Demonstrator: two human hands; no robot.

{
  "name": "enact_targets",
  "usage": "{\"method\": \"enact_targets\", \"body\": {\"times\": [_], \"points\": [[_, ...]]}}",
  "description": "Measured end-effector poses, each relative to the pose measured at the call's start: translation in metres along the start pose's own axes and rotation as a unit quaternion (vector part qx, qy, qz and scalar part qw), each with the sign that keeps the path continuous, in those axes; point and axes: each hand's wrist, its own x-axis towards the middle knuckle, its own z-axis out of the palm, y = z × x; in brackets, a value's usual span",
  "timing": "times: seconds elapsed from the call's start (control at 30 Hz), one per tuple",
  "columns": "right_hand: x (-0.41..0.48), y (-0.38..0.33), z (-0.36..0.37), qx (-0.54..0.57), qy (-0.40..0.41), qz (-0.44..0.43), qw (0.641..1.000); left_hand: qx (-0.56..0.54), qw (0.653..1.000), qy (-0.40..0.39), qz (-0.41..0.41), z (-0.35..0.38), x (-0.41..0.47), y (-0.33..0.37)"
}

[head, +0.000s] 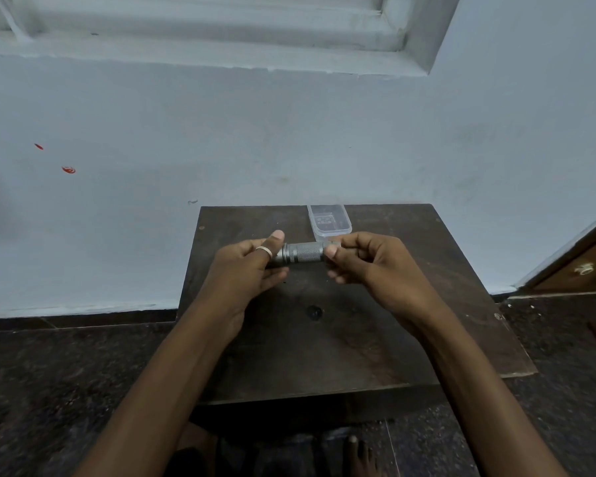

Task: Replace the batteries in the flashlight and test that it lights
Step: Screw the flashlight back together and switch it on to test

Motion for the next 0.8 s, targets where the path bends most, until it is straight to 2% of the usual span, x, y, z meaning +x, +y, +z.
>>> {"method": "enact_targets", "body": {"times": [0.2,0.3,0.37,0.5,0.6,0.8], "points": [[-0.0018,-0.0017,0.0020,-0.113,0.040,0.086,0.989,-0.020,0.998,-0.032,0.050,0.0003,-0.0024,0.0003],[-0.0014,-0.0018,0.0035,-0.131,0.042,0.110,0.984,-0.027,0.998,-0.035,0.055,-0.0001,-0.0024,0.0000],[-0.0009,-0.0022,0.0044,-0.125,0.053,0.096,0.986,-0.027,0.998,-0.026,0.056,-0.0003,-0.0012,-0.0012],[-0.0020,-0.0041,0.0008,-0.086,0.051,0.015,0.995,-0.025,0.999,0.004,0.048,-0.0040,0.0026,-0.0017],[-0.0005,-0.0018,-0.0012,-0.061,0.019,0.007,0.998,-0.029,0.998,0.011,0.052,-0.0060,0.0036,-0.0005],[0.0007,0.0030,0.0009,-0.093,0.020,0.006,0.995,-0.033,0.998,0.001,0.055,-0.0046,0.0023,-0.0012]]}}
